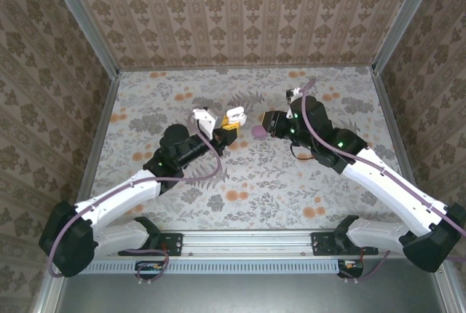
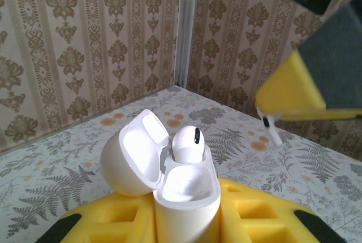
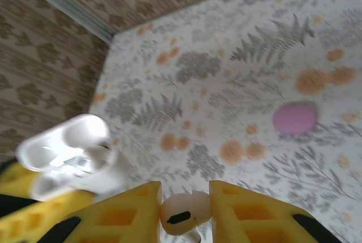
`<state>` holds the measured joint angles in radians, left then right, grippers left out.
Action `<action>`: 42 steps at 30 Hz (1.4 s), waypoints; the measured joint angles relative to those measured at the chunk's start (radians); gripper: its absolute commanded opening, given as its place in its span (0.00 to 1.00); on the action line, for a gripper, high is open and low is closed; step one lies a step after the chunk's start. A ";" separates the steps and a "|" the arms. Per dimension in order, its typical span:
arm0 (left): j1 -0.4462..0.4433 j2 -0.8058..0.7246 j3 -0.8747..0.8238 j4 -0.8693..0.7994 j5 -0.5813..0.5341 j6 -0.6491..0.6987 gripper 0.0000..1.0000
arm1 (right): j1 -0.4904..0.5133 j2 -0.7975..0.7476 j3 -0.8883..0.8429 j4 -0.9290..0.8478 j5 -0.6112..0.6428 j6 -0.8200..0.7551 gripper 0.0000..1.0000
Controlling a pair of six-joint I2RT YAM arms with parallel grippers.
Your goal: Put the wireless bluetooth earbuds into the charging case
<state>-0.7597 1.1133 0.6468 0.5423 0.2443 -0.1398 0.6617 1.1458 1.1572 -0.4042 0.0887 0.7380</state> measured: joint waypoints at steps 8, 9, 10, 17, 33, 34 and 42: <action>-0.006 0.027 0.000 0.044 0.019 0.000 0.28 | 0.032 0.000 0.004 0.141 -0.041 0.031 0.28; -0.008 0.031 0.000 0.049 0.022 0.000 0.27 | 0.039 0.000 0.006 0.154 -0.044 0.033 0.28; -0.011 0.033 0.000 0.053 0.023 0.000 0.28 | 0.044 0.000 0.008 0.166 -0.044 0.034 0.28; -0.013 0.039 0.001 0.066 0.023 0.000 0.28 | 0.081 0.019 0.022 0.219 -0.043 0.045 0.29; -0.013 0.040 0.003 0.095 0.033 0.000 0.28 | 0.123 0.083 0.043 0.238 -0.040 0.045 0.29; -0.013 0.040 0.004 0.094 0.033 0.000 0.28 | 0.123 0.085 0.045 0.241 -0.039 0.045 0.29; -0.019 0.040 0.004 0.095 0.036 0.000 0.28 | 0.135 0.119 0.073 0.245 -0.019 0.042 0.28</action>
<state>-0.7784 1.1530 0.6506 0.6369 0.2806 -0.1394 0.7971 1.2644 1.2301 -0.1596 0.0692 0.7803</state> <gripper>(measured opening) 0.277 0.285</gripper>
